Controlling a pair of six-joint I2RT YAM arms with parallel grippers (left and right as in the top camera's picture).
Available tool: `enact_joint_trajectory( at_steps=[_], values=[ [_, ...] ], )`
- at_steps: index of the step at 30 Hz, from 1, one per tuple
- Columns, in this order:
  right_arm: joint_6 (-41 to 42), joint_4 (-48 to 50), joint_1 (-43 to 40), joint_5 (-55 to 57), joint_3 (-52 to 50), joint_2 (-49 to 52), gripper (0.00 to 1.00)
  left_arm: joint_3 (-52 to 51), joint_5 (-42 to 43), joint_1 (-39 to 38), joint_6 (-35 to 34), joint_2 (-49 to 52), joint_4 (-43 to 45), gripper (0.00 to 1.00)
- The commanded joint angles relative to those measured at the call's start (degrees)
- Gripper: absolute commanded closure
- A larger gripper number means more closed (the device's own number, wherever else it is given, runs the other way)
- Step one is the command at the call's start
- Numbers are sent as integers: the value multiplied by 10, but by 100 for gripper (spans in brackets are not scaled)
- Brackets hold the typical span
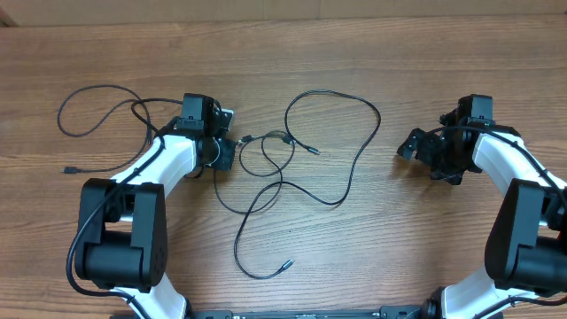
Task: Untangle cables
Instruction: 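Move the left gripper back to left-center and hold position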
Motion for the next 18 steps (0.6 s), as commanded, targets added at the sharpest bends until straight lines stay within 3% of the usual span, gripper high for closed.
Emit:
enact_joint_trajectory(
  at_steps=[1, 8, 15, 18],
  values=[
    [0, 3, -1, 6, -3, -13, 0, -4, -4, -1, 0, 7, 4, 96],
    [0, 3, -1, 6, -3, -13, 0, 30, 1, -1, 0, -7, 2, 96],
    [0, 3, -1, 6, -3, -13, 0, 71, 88, -1, 2, -11, 5, 96],
    [0, 3, -1, 6, -3, -13, 0, 71, 159, -1, 52, -11, 19, 96]
  ],
)
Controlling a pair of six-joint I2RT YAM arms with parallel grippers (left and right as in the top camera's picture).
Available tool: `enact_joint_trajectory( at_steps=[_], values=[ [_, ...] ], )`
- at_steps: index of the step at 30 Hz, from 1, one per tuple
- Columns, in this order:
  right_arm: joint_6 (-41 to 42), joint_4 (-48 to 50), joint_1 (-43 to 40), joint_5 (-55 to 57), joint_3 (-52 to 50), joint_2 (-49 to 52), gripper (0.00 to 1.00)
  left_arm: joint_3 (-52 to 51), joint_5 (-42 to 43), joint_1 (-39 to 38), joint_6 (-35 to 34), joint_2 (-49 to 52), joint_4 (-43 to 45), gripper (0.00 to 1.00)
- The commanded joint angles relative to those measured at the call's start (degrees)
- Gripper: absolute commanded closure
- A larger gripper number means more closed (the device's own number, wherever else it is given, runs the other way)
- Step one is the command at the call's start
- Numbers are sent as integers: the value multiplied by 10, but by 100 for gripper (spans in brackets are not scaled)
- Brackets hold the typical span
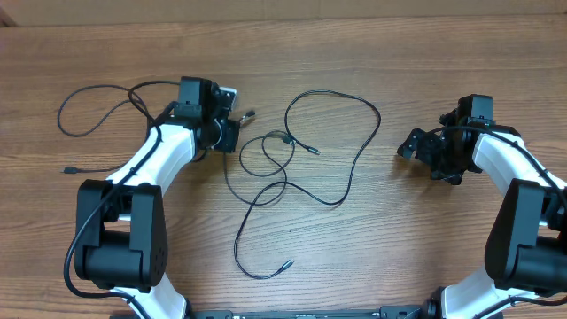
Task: Untangle cables
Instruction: 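Move the left gripper back to left-center and hold position, then lower the left gripper and grasp a black cable near its USB connectors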
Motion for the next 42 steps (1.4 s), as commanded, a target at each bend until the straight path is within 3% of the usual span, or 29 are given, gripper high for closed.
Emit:
enact_joint_trajectory(
  at_steps=[1, 10, 25, 30, 34, 37, 42],
  values=[
    [0, 3, -1, 6, -3, -13, 0, 10, 105, -1, 63, -11, 6, 96],
    [0, 3, -1, 6, -3, -13, 0, 9, 167, -3, 126, -5, 9, 96],
    [0, 3, -1, 6, -3, -13, 0, 9, 196, -35, 142, 25, 31, 91],
    [0, 3, -1, 6, -3, -13, 0, 9, 193, -40, 142, 25, 34, 58],
    [0, 3, -1, 6, -3, -13, 0, 9, 191, -40, 142, 25, 43, 52],
    [0, 3, -1, 6, -3, -13, 0, 9, 190, -40, 142, 26, 57, 35],
    [0, 3, -1, 6, -3, -13, 0, 9, 170, -40, 142, 45, 77, 31]
  ],
)
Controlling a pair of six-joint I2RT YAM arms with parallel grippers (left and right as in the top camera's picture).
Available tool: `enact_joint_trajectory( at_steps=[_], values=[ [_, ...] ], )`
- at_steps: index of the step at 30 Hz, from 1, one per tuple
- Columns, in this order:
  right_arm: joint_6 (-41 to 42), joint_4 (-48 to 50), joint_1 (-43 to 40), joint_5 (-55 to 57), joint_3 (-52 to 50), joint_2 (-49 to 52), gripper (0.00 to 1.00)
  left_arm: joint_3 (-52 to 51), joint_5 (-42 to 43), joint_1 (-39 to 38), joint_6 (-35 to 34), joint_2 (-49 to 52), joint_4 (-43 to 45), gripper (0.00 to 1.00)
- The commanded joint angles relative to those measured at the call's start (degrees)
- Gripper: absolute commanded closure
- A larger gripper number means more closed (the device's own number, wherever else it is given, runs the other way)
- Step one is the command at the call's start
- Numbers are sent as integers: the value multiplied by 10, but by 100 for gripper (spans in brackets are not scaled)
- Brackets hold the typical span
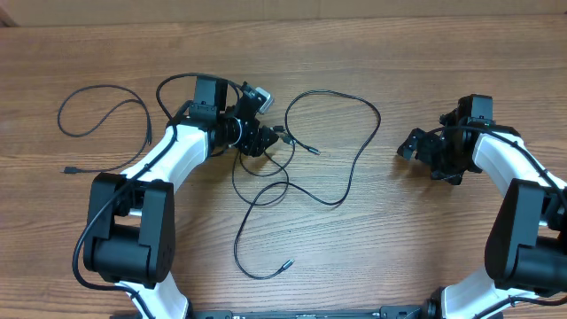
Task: Untangle cables
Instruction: 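Lower the left gripper and grasp a black cable near its USB connectors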
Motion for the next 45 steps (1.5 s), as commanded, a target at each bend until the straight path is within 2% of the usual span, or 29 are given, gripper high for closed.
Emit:
enact_joint_trajectory(
  at_steps=[1, 9, 11, 15, 16, 20, 24, 31, 33, 35, 38, 42, 45],
  values=[
    [0, 3, -1, 6, -3, -13, 0, 8, -13, -3, 7, 33, 13, 30],
    [0, 3, -1, 6, -3, -13, 0, 9, -14, -6, 7, 104, 56, 30],
    [0, 3, -1, 6, -3, -13, 0, 9, -14, -6, 7, 112, 63, 38],
    [0, 3, -1, 6, -3, -13, 0, 9, -19, -6, 7, 116, 64, 66],
    [0, 3, -1, 6, -3, -13, 0, 9, -20, -6, 7, 116, 64, 70],
    [0, 3, -1, 6, -3, -13, 0, 9, -20, -6, 7, 116, 64, 79],
    [0, 3, -1, 6, -3, -13, 0, 8, -24, -6, 7, 116, 64, 84],
    [0, 3, -1, 6, -3, -13, 0, 9, -92, -6, 7, 116, 50, 82],
    [0, 3, -1, 6, -3, -13, 0, 9, -123, -6, 7, 116, 44, 85],
    [0, 3, -1, 6, -3, -13, 0, 9, -182, -6, 7, 116, 37, 91],
    [0, 3, -1, 6, -3, -13, 0, 9, -276, -6, 7, 116, 27, 95],
    [0, 3, -1, 6, -3, -13, 0, 10, -388, -6, 7, 112, 14, 96],
    [0, 3, -1, 6, -3, -13, 0, 11, -425, -6, -4, 99, 3, 96]
  ],
)
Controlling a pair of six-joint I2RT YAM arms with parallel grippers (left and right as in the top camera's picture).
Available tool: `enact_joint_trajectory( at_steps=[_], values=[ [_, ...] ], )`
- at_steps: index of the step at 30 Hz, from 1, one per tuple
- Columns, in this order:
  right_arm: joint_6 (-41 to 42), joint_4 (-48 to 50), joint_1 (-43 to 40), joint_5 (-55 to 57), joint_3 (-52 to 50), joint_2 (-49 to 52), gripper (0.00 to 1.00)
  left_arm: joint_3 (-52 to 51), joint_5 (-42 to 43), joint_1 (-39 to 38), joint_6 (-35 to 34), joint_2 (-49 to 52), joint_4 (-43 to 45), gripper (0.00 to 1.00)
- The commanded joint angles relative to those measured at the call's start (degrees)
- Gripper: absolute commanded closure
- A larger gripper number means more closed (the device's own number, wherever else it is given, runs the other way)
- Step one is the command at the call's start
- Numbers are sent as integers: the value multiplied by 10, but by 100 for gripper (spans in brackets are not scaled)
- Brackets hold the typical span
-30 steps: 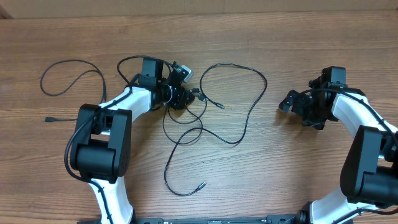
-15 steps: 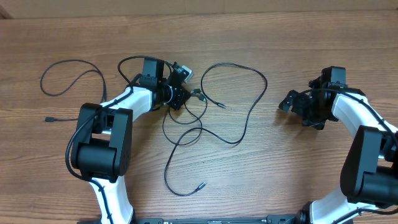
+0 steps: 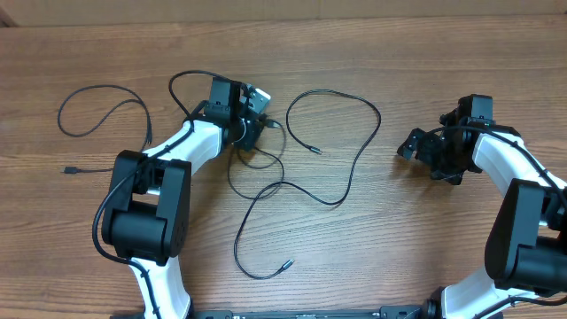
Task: Untangle cables
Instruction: 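Lower the left gripper and grasp a black cable near its USB connectors, then lift the held cable with the left gripper and pull it left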
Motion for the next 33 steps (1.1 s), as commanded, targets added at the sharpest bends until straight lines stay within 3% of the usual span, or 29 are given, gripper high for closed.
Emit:
enact_joint_trajectory(
  at_steps=[1, 6, 8, 13, 15, 16, 27, 33],
  values=[
    [0, 3, -1, 6, -3, -13, 0, -17, -159, 12, -21, 12, -30, 96],
    [0, 3, -1, 6, -3, -13, 0, -6, -108, 12, -60, -27, -60, 92],
    [0, 3, -1, 6, -3, -13, 0, -5, -71, 14, -60, -47, -71, 74],
    [0, 3, -1, 6, -3, -13, 0, -5, -42, 15, -60, -70, -90, 66],
    [0, 3, -1, 6, -3, -13, 0, -5, -43, 15, -60, -69, -96, 48],
    [0, 3, -1, 6, -3, -13, 0, -5, -43, 15, -60, -69, -97, 46],
    [0, 3, -1, 6, -3, -13, 0, -9, -26, 19, -63, -69, -99, 57],
    [0, 3, -1, 6, -3, -13, 0, -23, -27, 19, -62, -68, -79, 58]
  ],
)
